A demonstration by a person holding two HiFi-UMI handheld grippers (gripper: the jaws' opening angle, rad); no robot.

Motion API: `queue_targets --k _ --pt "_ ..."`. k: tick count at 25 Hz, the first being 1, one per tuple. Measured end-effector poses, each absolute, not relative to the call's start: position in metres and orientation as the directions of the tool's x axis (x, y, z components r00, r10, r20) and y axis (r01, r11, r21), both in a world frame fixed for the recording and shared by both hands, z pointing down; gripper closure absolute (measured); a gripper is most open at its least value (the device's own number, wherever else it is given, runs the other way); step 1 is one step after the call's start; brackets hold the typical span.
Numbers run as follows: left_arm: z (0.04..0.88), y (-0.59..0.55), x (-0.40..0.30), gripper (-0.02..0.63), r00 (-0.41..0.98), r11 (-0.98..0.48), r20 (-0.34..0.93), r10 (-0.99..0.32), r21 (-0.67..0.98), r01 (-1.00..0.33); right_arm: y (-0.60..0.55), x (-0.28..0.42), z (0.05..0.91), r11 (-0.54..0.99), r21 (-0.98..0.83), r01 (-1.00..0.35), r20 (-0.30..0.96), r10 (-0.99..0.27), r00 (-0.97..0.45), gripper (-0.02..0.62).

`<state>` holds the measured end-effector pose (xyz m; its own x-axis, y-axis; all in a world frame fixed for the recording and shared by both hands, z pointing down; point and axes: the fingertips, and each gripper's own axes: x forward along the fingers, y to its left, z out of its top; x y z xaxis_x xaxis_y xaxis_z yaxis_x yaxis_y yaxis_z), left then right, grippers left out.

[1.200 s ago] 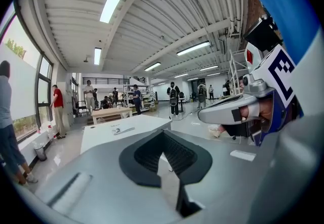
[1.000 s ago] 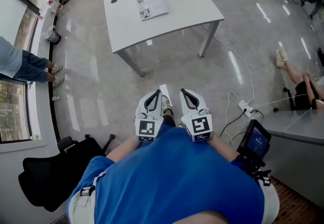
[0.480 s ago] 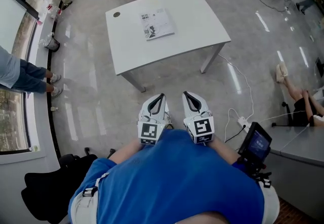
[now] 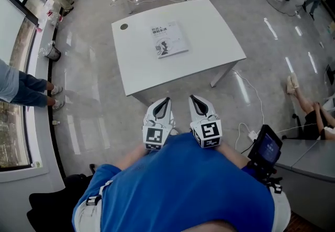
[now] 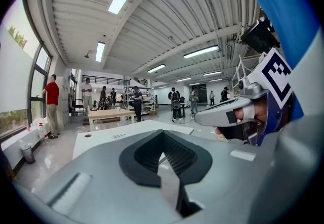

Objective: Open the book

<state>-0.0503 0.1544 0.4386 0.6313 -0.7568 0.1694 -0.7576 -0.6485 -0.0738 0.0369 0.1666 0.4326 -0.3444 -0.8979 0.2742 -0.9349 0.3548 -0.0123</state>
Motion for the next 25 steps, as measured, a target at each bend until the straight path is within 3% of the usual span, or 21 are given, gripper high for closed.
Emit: queue_targets --k 12,25 --pt "0.459 0.079 -0.065 0.600 0.566 -0.595 0.241 -0.788 -0.062 -0.801 0.082 0.028 0.459 0.417 -0.047 -0.908 0.313 -0.857 -0.410 0.592" --pt "0.494 -0.046 -0.034 0.599 0.479 -0.531 0.301 -0.824 -0.120 -0.839 -0.051 0.078 0.488 0.457 -0.074 -0.886 0.329 -0.828 -0.455 0.592"
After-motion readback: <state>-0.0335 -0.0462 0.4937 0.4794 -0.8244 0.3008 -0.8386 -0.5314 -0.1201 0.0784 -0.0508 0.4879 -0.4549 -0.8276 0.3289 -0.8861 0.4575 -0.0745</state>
